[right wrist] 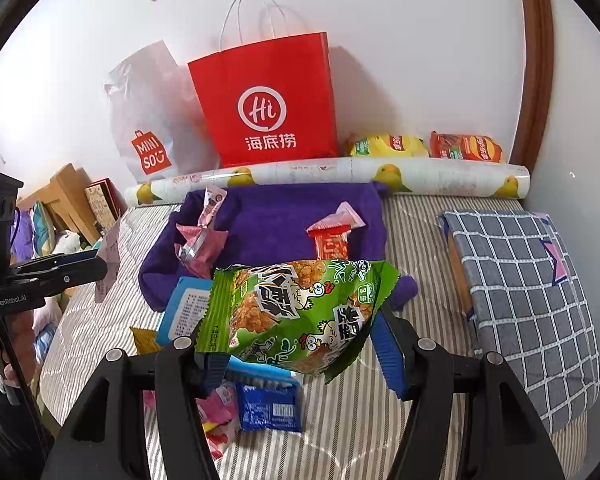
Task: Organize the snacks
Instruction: 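Carry the green bag over the towel with right while left carries the biscuit packet there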
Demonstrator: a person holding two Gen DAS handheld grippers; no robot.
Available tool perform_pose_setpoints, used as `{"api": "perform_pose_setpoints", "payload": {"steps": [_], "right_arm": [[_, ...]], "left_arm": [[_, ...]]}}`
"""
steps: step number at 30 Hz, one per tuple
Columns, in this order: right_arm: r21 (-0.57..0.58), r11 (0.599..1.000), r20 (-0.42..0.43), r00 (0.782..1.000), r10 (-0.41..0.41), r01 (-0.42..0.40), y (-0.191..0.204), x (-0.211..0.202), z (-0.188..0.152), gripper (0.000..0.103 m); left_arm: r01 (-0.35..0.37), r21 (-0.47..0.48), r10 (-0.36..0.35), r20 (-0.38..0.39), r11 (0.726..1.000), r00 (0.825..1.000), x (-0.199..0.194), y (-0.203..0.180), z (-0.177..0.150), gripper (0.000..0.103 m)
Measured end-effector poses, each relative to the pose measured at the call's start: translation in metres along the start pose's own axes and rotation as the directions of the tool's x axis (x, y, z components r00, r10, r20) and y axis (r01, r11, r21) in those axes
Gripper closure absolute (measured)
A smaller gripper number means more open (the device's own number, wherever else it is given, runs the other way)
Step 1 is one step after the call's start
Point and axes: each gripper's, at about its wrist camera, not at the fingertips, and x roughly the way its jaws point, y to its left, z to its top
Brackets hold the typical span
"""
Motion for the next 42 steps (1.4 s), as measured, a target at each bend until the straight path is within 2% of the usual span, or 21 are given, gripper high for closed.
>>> {"api": "perform_pose_setpoints", "payload": {"steps": [26, 42], "right_arm": [[-0.028, 1.0, 0.003, 1.0, 0.012, -0.012, 0.011, 0.032, 0.042, 0.041], [-0.044, 0.999, 0.007, 1.0, 0.024, -0.023, 0.012, 0.065, 0.077, 0.041]], "left_arm": [[-0.048, -0.058, 0.052, 0.073, 0.997, 0.996, 0.009, 0.025, 0.043, 0.059], [-0.068, -0.089, 0.075, 0.077, 0.994, 0.994, 0.035, 0.046, 0.075, 0.059]]}}
